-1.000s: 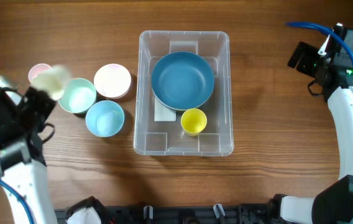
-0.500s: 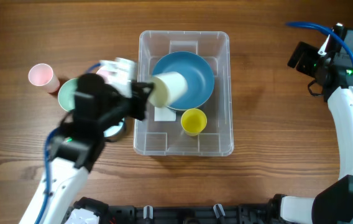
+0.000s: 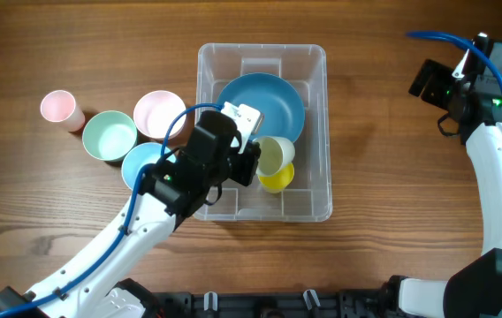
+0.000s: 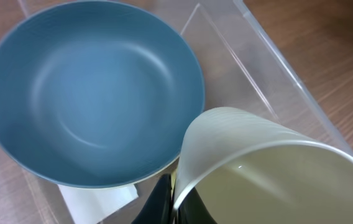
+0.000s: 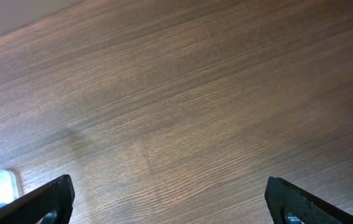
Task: Pack container
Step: 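Carry the pale cup into the container and stack it on the yellow cup, then open the left gripper and move it back toward the pink cup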
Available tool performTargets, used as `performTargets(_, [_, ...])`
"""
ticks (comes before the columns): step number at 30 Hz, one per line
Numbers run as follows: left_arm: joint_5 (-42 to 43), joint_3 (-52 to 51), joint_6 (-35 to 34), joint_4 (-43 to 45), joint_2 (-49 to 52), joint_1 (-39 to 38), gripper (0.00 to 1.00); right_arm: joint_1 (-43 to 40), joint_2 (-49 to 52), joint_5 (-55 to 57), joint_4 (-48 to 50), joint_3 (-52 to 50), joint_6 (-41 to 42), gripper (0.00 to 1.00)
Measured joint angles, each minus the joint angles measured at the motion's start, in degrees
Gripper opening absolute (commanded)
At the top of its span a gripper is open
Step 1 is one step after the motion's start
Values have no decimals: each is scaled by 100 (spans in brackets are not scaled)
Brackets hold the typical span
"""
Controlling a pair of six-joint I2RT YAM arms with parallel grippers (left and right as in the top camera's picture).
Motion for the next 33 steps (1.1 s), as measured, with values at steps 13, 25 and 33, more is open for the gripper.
performTargets(13, [-442,0,22,-282,0,-476,4,0,0,2,2,0,0,100])
performTargets(25, [-776,0,94,-326,0,-498,59,0,0,2,0,0,-2,100])
performTargets(33, [-1423,11,81,170,-2,-485,57,0,0,2,0,0,0,100])
